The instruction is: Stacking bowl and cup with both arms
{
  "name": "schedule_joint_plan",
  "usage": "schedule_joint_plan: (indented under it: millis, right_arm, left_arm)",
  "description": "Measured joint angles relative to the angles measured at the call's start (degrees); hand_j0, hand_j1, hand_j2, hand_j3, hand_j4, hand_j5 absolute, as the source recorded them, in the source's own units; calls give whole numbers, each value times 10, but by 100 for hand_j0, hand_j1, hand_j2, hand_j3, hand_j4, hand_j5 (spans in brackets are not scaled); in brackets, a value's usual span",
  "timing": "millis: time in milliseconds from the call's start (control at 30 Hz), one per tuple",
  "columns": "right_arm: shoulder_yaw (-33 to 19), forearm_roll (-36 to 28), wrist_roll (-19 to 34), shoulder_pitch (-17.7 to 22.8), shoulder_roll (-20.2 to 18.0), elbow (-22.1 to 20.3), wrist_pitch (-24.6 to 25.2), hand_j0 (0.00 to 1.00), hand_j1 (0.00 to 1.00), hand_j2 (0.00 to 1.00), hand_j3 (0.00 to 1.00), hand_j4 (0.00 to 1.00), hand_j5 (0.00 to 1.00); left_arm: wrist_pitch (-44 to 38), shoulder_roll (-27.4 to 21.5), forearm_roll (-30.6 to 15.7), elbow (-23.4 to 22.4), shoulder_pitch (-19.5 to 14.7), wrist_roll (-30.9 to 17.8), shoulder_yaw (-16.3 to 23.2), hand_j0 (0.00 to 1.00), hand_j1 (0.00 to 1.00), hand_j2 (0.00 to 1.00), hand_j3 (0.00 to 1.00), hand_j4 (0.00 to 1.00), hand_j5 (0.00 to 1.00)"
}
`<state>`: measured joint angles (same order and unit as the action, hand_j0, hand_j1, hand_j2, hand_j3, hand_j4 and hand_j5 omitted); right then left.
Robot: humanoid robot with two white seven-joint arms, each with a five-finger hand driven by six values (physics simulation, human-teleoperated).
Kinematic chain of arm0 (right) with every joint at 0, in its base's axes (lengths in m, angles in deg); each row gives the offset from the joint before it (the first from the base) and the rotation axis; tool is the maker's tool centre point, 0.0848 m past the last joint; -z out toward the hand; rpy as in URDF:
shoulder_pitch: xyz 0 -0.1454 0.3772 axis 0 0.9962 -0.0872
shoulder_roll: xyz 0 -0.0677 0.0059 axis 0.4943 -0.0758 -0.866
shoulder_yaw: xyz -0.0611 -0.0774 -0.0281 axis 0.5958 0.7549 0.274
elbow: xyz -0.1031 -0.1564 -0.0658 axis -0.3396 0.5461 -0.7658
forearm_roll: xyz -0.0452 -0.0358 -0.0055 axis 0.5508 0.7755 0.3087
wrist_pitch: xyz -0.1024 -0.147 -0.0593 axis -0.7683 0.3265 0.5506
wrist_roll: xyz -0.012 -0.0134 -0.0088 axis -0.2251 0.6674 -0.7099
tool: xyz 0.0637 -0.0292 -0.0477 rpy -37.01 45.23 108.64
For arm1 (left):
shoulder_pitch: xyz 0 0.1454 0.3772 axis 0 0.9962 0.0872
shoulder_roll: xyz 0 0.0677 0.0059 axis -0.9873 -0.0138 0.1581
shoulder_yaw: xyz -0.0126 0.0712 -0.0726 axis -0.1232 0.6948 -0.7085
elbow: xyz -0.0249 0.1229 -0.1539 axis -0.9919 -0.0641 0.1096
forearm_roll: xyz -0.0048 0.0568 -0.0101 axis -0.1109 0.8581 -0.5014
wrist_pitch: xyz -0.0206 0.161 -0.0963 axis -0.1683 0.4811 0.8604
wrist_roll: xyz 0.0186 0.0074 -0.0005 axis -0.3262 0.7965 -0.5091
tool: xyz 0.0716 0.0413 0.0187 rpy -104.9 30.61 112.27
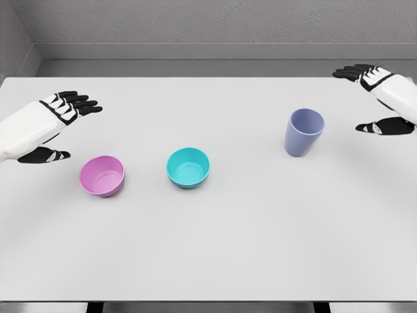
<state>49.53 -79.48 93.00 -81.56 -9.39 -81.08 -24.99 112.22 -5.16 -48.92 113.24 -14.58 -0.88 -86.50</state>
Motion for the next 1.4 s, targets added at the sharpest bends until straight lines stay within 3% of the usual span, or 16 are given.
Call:
schedule_joint_plan:
  millis: [267,333,467,533,633,733,933,1067,1267,1400]
  right_arm:
    - [6,1,6,-3,-14,-9,0,100,100,100,100,100,100]
    - [6,1,13,-11,-17,-11,0,100,100,100,100,100,100]
    - [8,0,84,-32,-19,-12,0,100,100,100,100,100,100]
    - [16,-1,112,-50,-19,-12,0,100,100,100,100,100,100]
    - [54,-2,158,-113,-18,-3,0,100,100,100,100,100,100]
    - [82,-2,184,-120,-16,8,-1,100,100,100,100,100,100]
    - [104,-9,238,-140,-13,26,-1,100,100,100,100,100,100]
    - [111,-31,250,-143,-3,33,-1,100,100,100,100,100,100]
    - [140,-63,266,-186,8,58,-1,100,100,100,100,100,100]
    - [154,-71,284,-207,24,73,-1,100,100,100,100,100,100]
  left_arm:
    - [0,-8,3,2,-13,0,4,100,100,100,100,100,100]
    - [0,-27,4,4,-37,0,17,100,100,100,100,100,100]
    - [-1,-65,3,6,-129,0,99,100,100,100,100,100,100]
    - [0,-88,2,7,-138,0,137,100,100,100,100,100,100]
    - [0,-125,1,10,-158,0,180,100,100,100,100,100,100]
    - [0,-161,0,13,-185,-4,217,100,100,100,100,100,100]
    - [0,-201,-4,21,-192,-38,251,100,100,100,100,100,100]
    - [0,-206,-34,21,-191,-42,279,100,100,100,100,100,100]
    - [0,-206,-50,22,-194,-43,303,100,100,100,100,100,100]
    - [0,-206,-51,21,-219,-43,317,100,100,100,100,100,100]
